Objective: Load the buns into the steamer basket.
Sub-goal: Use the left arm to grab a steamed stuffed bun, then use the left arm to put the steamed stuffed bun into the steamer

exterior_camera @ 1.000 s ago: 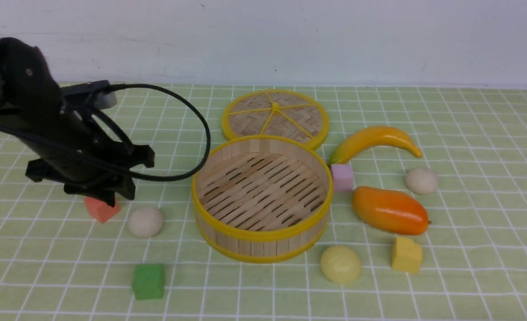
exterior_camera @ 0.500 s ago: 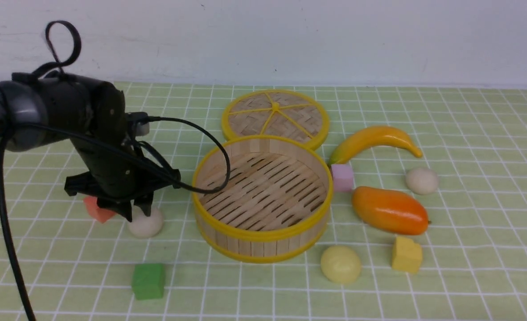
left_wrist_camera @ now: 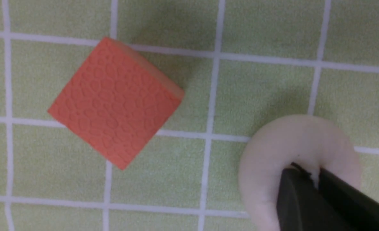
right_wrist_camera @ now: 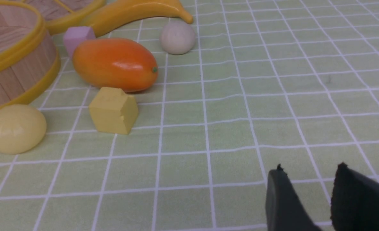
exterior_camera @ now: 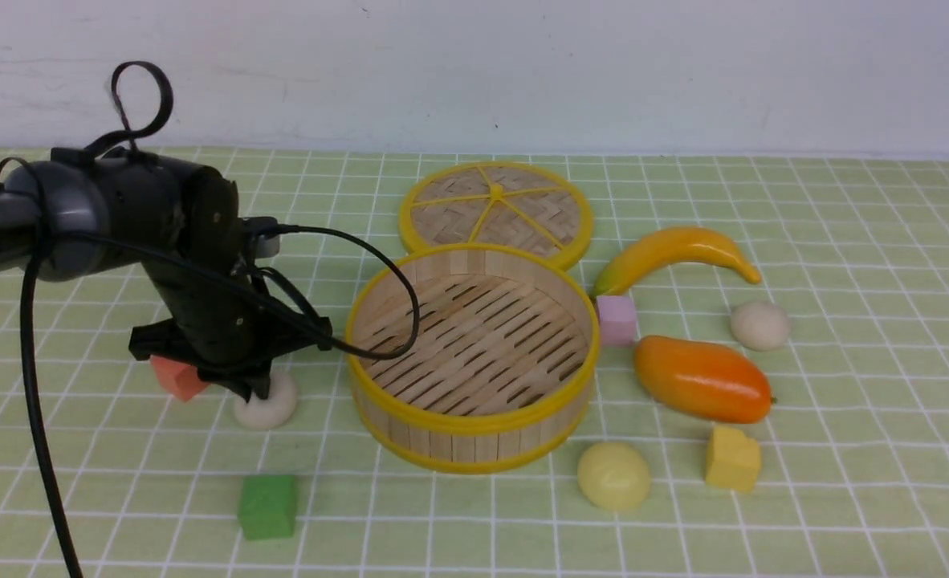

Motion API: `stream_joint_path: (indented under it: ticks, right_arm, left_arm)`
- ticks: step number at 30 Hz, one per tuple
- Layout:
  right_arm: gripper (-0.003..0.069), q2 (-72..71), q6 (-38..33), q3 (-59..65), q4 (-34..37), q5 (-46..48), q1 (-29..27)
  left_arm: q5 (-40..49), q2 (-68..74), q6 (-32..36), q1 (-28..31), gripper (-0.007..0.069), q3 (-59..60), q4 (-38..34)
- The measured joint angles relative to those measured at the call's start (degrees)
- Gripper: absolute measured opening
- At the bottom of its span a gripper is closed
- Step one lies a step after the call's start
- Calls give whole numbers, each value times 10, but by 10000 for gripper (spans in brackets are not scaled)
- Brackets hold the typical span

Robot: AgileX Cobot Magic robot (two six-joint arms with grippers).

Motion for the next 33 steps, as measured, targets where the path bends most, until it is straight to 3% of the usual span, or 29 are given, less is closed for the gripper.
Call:
stream_joint_path:
  ticks: [9,13,17,26,33]
  right_arm:
    - [239,0,0,0,0,0,0]
    - [239,0,0,0,0,0,0]
    - [239,0,0,0,0,0,0]
    - [239,0,0,0,0,0,0]
    - [239,0,0,0,0,0,0]
  left_arm:
    - [102,-33,31,-9,-12,-112,-37]
    - [129,-48,69,-52,-12,-190,-92]
    - [112,-41,75,-93,-12,-207,-101]
    - [62,45,-21,-114,10,-208,-40]
    - [58,76,-36,-114,74,-208,-35]
